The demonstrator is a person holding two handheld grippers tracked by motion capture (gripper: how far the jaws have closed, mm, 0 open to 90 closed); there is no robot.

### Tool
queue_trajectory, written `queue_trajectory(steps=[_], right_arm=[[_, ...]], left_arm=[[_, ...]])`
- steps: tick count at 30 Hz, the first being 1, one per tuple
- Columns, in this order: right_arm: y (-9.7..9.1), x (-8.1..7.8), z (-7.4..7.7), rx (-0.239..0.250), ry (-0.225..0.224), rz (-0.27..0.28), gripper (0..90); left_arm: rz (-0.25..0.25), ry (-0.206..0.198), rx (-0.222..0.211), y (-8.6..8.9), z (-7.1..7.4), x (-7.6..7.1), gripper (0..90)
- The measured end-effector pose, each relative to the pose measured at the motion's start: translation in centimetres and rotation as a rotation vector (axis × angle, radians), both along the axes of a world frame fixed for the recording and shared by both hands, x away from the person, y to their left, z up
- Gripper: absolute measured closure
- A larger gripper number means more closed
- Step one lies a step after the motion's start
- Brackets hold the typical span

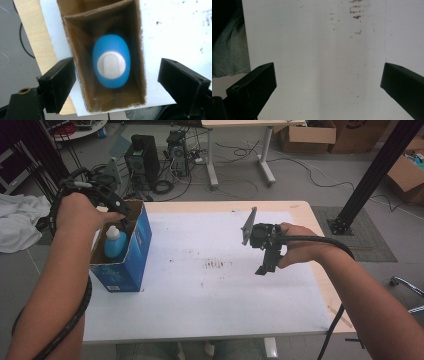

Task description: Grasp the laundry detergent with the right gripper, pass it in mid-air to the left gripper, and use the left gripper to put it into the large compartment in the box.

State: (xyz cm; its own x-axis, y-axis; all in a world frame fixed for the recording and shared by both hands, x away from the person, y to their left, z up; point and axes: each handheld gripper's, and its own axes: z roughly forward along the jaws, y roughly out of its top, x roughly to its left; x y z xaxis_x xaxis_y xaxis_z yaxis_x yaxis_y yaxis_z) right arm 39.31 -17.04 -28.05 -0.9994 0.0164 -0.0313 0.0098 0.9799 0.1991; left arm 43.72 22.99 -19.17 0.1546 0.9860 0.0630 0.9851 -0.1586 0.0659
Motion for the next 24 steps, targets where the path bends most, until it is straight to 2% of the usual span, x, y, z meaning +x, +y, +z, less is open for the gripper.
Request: queue_trajectory(steps=[12, 20, 24], right_arm=[[-0.3, -0.2, 0.3, -0.001, -0.002, -0.006, 0.1], [-0.8, -0.4, 0.5, -0.001, -0.006, -0.016, 0.1], [-0.8, -0.4, 0.6, -0.002, -0.006, -0.019, 0.1]], left_arm=[[-0.033, -0.025, 0.001, -1.6, 1.9, 0.1, 7.2], [-0.083, -0.053, 0.009, -3.2, 3.1, 0.0, 1.1], [-0.178, -0.064, -0.008, -4.8, 3.6, -0.1, 0.1]])
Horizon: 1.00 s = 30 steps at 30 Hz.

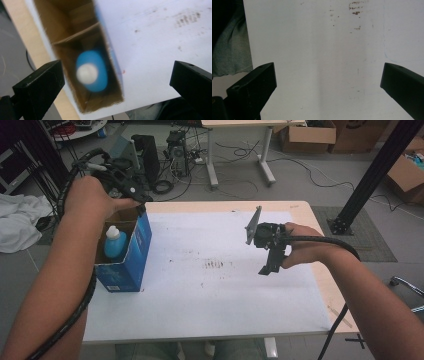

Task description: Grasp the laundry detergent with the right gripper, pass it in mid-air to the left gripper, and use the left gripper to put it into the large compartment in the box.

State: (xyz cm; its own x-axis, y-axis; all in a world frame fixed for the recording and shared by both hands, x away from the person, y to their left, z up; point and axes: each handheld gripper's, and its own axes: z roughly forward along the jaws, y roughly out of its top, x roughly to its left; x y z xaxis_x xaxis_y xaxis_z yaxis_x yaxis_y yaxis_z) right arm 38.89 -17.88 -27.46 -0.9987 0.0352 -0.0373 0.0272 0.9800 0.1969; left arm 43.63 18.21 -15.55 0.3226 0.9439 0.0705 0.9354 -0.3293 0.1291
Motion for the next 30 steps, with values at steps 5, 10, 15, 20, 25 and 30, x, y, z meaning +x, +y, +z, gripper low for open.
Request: queue_trajectory(steps=[5, 10, 15, 20, 25, 30], right_arm=[[0.0, 0.0, 0.1, -0.006, 0.002, -0.002, 0.1], [0.1, -0.1, 0.2, -0.007, 0.004, -0.002, 0.1], [0.3, -0.1, 0.5, -0.013, -0.002, 0.000, 0.0], [0.2, -0.3, 0.7, -0.025, -0.006, -0.005, 0.0], [0.2, -0.4, 0.8, -0.026, -0.002, -0.009, 0.0], [0.2, -0.4, 0.4, -0.034, 0.006, -0.005, 0.0]], left_arm=[[-0.137, 0.027, -0.008, -2.0, -0.1, -0.3, 0.1], [-0.297, 0.026, -0.022, -4.6, -0.5, -1.4, 0.1], [-0.482, 0.048, 0.019, -7.0, -1.5, -2.7, 0.1], [-0.617, 0.098, 0.023, -8.5, -3.0, -3.8, 0.1], [-0.738, 0.138, -0.018, -9.5, -4.4, -4.5, 0.1], [-0.871, 0.183, -0.060, -10.1, -5.6, -5.1, 0.1]])
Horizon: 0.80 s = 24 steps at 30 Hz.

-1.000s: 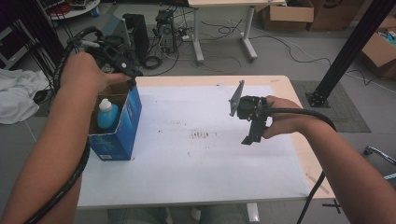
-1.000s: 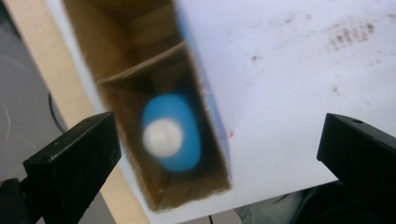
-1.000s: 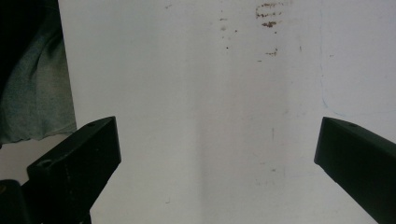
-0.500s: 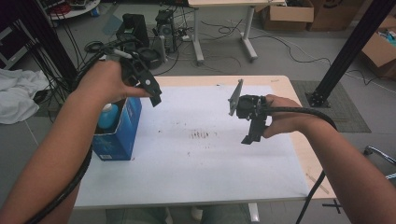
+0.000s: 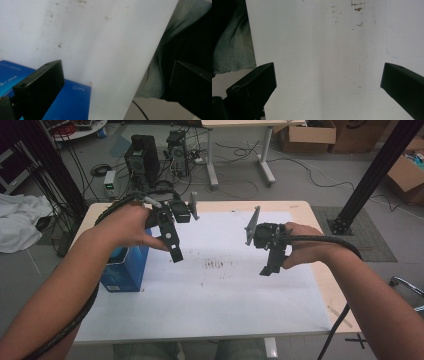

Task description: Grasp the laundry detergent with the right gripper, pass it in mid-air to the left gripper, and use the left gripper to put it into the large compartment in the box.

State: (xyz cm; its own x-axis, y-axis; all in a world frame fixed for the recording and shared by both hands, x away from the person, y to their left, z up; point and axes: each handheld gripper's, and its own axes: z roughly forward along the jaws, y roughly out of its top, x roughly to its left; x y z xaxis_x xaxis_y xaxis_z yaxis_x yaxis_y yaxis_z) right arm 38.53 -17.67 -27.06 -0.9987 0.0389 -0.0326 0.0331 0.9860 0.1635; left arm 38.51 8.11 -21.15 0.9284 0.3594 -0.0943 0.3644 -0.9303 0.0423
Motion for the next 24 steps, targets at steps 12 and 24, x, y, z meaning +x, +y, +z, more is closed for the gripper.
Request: queue_trajectory(steps=[12, 24], right_arm=[[-0.4, 0.4, 0.0, 0.004, 0.009, -0.012, 0.0], [-0.4, 0.8, 0.0, 0.008, 0.015, -0.011, 0.1]], left_arm=[[-0.109, 0.050, 0.055, -0.6, -2.4, -0.4, 0.1], [-0.132, 0.059, 0.056, -0.8, -2.7, -0.3, 0.1]])
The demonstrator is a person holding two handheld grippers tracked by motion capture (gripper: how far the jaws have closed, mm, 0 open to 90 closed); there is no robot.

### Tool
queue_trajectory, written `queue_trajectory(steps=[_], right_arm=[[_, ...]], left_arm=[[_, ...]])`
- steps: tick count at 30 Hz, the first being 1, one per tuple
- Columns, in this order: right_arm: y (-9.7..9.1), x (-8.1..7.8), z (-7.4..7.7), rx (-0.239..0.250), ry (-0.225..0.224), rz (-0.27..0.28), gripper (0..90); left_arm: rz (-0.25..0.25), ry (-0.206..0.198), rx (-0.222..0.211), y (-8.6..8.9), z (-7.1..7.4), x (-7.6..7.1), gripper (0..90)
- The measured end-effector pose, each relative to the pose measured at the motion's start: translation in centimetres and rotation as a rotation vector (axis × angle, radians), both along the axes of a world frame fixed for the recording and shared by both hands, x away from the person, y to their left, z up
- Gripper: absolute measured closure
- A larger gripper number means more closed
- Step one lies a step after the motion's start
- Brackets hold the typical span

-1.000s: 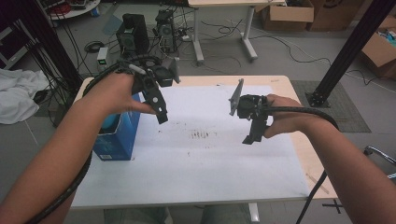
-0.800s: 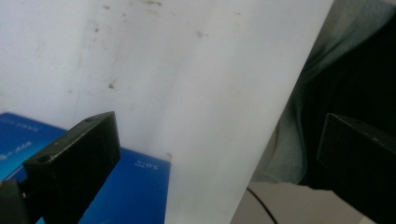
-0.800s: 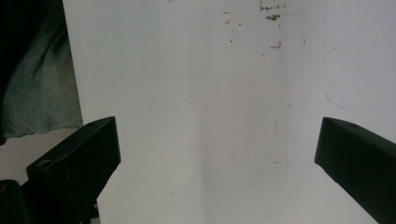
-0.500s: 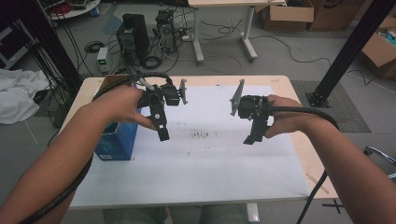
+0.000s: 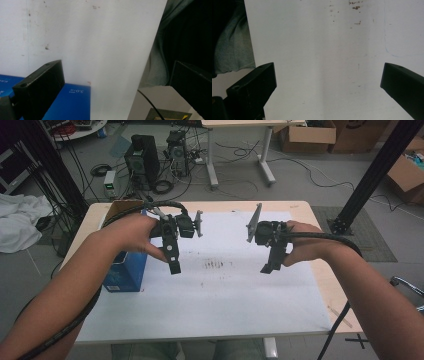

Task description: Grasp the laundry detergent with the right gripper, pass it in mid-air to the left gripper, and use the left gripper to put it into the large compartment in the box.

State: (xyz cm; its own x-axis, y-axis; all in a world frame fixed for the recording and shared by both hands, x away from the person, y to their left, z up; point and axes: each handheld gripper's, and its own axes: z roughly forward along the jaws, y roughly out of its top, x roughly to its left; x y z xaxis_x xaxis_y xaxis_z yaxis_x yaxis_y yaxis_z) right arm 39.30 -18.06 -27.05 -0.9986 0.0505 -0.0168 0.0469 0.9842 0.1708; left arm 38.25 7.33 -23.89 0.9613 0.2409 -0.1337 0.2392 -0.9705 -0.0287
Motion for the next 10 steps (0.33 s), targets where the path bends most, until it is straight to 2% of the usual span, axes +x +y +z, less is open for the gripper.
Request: queue_trajectory(steps=[10], right_arm=[[0.22, -0.03, -0.11, -0.006, 0.002, 0.004, 0.1]], left_arm=[[-0.004, -0.007, -0.010, 0.36, 0.42, -0.21, 0.1]])
